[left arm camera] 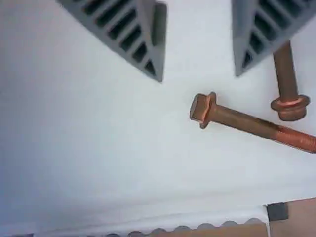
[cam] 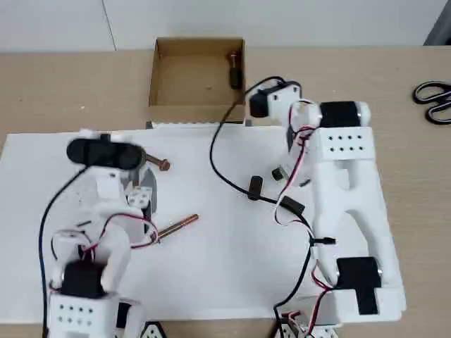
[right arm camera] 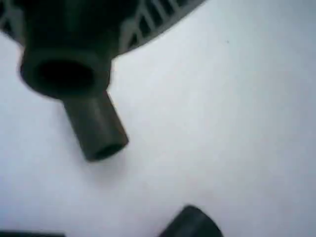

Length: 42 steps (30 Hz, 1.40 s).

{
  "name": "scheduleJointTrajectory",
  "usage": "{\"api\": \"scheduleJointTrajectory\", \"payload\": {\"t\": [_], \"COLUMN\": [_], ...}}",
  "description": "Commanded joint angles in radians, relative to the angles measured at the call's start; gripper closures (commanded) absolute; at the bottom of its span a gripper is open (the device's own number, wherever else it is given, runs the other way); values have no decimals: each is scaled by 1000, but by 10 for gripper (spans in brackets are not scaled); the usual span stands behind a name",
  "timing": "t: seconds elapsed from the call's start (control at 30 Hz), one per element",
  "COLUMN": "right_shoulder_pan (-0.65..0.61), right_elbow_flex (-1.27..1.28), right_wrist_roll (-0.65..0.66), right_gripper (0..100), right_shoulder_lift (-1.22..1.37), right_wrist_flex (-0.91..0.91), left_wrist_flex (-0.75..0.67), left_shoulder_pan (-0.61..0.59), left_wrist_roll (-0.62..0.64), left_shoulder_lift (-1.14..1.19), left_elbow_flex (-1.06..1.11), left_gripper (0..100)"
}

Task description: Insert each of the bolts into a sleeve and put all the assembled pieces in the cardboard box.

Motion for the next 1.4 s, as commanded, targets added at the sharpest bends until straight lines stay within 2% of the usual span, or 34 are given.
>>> {"api": "scheduleJointTrajectory", "payload": {"t": [0.0, 0.13, 0.27, 0.47, 0.67, 0.9, 1.37], "right_shoulder_pan": [74, 130, 162, 176, 176, 176, 176], "right_elbow_flex": [58, 158, 276, 456, 568, 580, 580], "right_wrist_roll": [35, 55, 55, 55, 55, 55, 55], "right_gripper": [994, 994, 994, 994, 994, 994, 994], "right_shoulder_lift": [-82, -125, -160, -239, -305, -317, -312], "right_wrist_flex": [-27, -73, -127, -217, -266, -268, -268], "left_wrist_flex": [121, 361, 552, 677, 675, 647, 494], "left_shoulder_pan": [-5, -2, -5, -5, -44, -153, -173], "left_wrist_roll": [31, 26, -34, -34, 5, 2, -20], "left_shoulder_lift": [298, 600, 838, 1106, 1283, 1363, 1590], "left_elbow_flex": [-364, -742, -1009, -1199, -1204, -1207, -1207], "left_gripper": [905, 905, 906, 906, 900, 855, 855]}}
